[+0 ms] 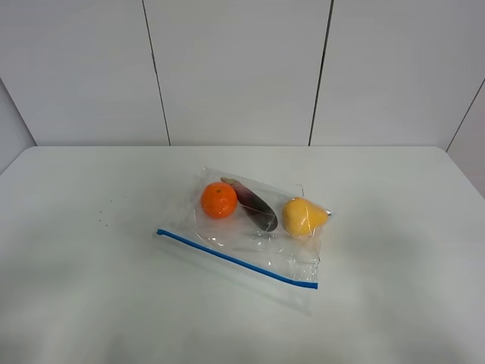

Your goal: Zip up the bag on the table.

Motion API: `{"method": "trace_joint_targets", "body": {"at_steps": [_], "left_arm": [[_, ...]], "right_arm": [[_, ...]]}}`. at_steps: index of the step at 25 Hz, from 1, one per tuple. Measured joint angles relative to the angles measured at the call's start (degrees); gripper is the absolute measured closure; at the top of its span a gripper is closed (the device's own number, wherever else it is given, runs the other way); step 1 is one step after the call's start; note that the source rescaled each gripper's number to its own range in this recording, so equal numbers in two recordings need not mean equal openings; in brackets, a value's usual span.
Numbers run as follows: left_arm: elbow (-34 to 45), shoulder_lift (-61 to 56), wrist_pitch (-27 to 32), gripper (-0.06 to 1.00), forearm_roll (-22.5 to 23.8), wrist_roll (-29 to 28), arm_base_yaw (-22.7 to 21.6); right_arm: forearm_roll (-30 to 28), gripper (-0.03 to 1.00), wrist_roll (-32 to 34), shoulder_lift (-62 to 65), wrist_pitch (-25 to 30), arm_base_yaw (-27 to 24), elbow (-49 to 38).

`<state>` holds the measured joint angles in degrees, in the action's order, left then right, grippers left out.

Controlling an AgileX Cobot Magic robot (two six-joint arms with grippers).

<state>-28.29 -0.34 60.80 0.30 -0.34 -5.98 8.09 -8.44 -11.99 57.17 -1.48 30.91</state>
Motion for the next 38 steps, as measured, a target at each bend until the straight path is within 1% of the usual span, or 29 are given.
{"method": "trace_joint_targets", "body": {"at_steps": [14,20,30,35,38], "left_arm": [[0.0,0.0,0.0,-0.06,0.0,0.0,0.0],[0.0,0.0,0.0,-0.06,0.0,0.0,0.0],[0.0,0.0,-0.06,-0.06,0.0,0.0,0.0],[0.0,0.0,-0.06,-0.06,0.0,0.0,0.0],[0.0,0.0,-0.06,-0.06,0.0,0.0,0.0]], "right_arm": [[-1.0,-0.03,-0.79,9.89,1.55,0.0,-2.36],[-3.97,-0.03,3.53,12.21,1.49,0.0,-2.36],[-4.64,-0.03,5.36,12.21,1.49,0.0,-2.36],[-6.06,-0.03,7.93,12.21,1.49,0.0,-2.36],[-6.13,-0.03,7.92,12.21,1.49,0.0,-2.36]]}}
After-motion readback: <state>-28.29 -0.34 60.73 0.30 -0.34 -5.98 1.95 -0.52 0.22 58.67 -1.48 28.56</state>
